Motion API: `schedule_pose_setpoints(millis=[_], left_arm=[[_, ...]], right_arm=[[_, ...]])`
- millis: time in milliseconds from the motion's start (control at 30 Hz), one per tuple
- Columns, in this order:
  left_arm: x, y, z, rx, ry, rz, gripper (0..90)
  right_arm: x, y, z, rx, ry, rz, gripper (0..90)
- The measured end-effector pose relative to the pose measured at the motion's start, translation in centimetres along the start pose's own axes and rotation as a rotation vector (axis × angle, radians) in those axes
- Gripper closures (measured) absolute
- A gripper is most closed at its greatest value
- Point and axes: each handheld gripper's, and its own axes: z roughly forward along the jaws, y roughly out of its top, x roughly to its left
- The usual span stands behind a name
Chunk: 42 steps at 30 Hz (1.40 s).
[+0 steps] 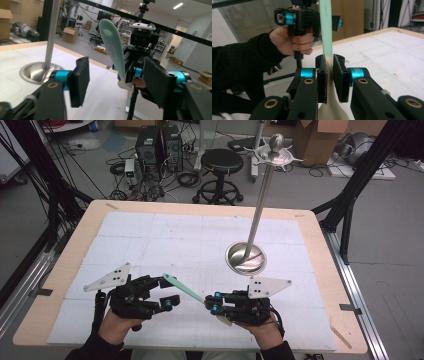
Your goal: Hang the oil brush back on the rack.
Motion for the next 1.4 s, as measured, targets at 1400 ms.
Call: schedule_pose_setpoints(millis=[1400], left_arm=[[-1.1,2.3,2.2,0.02,-0.014,0.07,76.0]], right_arm=[[0.1,-0.1,0.2,-0.013,0.039,0.0,61.6]])
